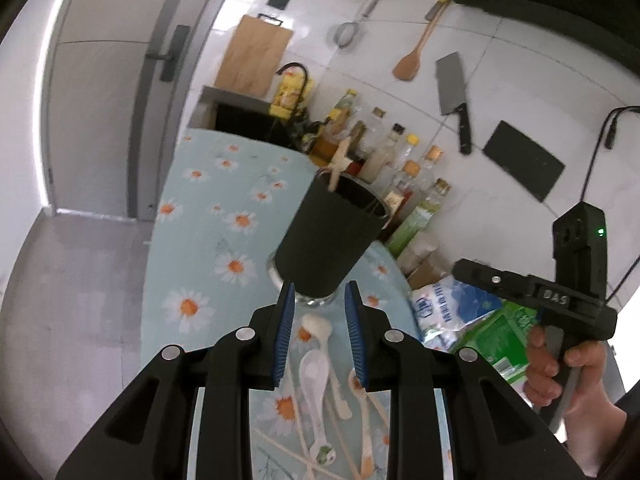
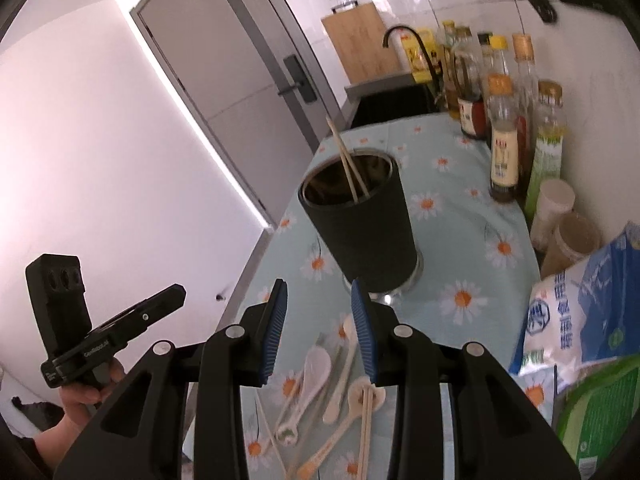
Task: Organize utensils
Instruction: 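Lift both open grippers away from the black holder, then lower the left gripper onto a loose wooden chopstick and close on it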
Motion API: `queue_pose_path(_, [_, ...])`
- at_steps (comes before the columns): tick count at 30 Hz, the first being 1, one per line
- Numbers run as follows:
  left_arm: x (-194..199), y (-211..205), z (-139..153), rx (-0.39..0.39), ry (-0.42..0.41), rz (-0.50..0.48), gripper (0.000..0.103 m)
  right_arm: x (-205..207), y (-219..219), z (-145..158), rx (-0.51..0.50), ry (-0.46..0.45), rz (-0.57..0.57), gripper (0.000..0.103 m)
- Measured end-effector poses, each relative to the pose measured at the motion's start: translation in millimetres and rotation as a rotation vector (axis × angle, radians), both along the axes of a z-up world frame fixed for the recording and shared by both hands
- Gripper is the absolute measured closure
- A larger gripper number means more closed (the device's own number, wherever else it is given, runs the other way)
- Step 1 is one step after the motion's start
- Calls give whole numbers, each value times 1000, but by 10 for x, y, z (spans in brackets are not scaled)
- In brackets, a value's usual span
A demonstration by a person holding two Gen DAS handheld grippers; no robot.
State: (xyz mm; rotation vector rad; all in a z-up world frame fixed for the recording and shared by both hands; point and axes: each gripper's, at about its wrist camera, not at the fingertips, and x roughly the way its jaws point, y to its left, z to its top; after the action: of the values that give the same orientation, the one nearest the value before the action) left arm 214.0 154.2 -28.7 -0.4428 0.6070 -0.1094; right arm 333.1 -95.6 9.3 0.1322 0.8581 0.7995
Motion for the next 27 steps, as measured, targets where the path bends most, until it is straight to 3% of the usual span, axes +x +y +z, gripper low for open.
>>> queue_pose_path(7, [-174,-33,-246,-53,95,60,78,4,-165,-175,-17,82,44,68])
queue_pose_path(18, [-297,-196,-735,-215,349,189,78,55,-378,-508,-47,232,137,68])
queue_pose_path(27, [-266,-248,-1023,-278,518,274,78,32,-408,-729,-74,316,211,68])
